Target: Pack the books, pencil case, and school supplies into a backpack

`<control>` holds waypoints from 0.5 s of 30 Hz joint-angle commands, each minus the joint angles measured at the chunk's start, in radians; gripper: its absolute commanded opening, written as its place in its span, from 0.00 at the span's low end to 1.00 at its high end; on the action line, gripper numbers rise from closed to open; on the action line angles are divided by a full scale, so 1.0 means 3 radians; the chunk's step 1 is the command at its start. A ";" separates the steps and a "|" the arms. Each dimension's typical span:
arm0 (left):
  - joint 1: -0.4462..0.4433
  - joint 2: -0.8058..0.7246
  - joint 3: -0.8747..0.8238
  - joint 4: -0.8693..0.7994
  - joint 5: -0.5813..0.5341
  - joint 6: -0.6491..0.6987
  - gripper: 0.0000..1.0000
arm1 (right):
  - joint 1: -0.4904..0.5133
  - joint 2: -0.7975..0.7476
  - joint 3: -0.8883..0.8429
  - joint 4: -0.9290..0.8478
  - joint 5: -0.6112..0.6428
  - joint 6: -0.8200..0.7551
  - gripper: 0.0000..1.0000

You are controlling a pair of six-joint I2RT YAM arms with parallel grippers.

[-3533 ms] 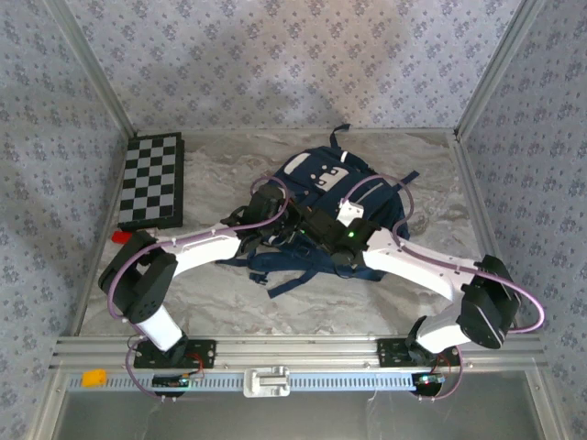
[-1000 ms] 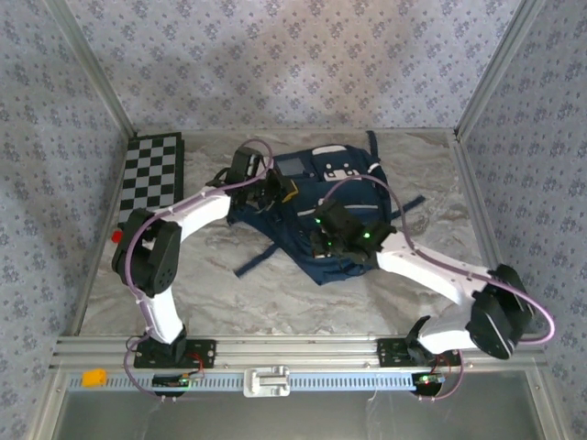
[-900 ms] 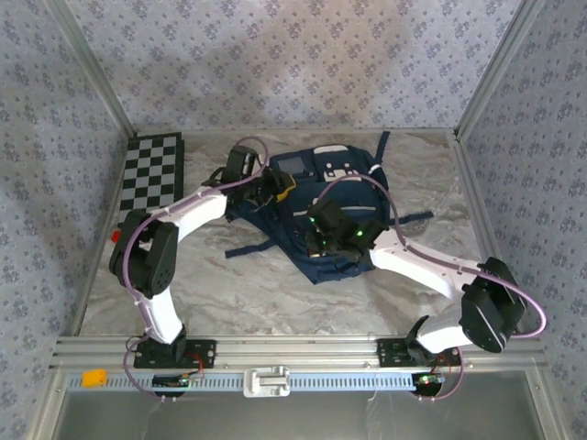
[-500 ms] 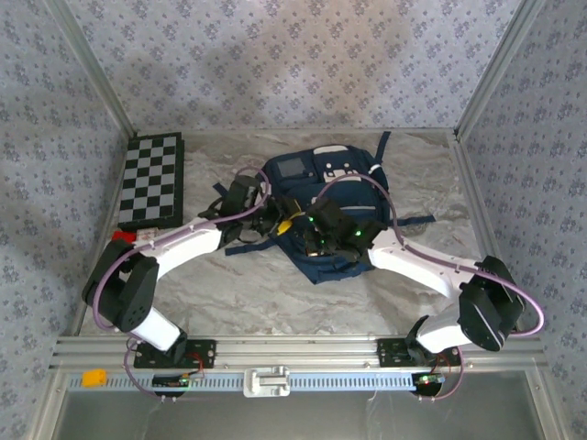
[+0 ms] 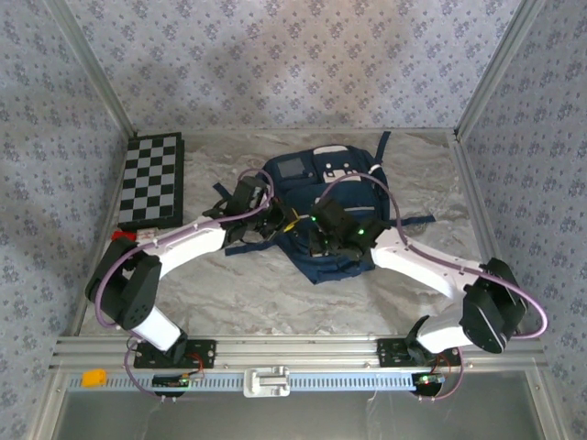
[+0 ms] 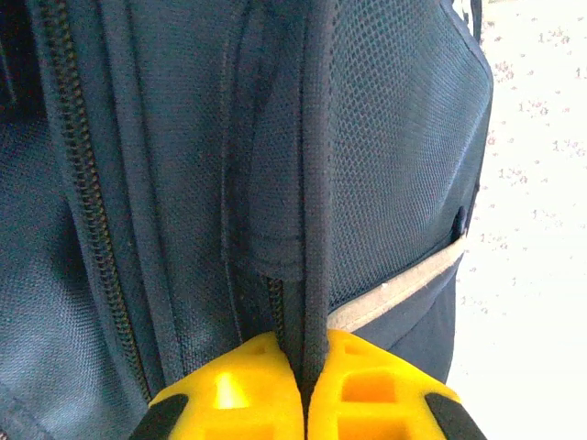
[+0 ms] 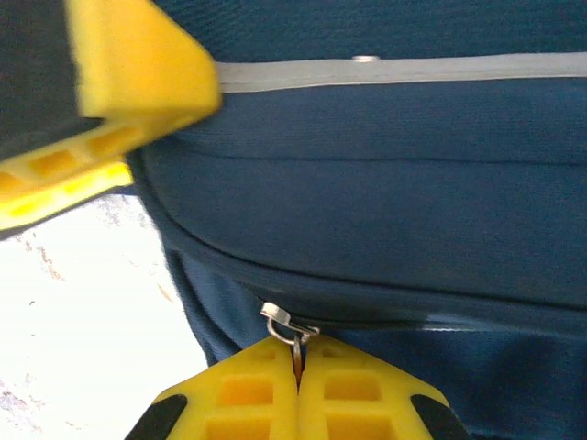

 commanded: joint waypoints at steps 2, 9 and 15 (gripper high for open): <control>0.0452 -0.0171 0.0250 -0.0512 -0.0160 0.0645 0.00 | -0.0300 -0.0386 -0.0192 -0.0734 0.0058 -0.0064 0.00; 0.0811 0.0219 0.0847 -0.0891 0.0205 0.1323 0.00 | -0.0881 -0.0851 -0.0485 -0.0655 -0.0259 -0.0270 0.00; 0.0875 0.0665 0.1360 -0.0961 0.0280 0.1425 0.09 | -0.0349 -0.0449 -0.0190 -0.0321 -0.0342 -0.0287 0.00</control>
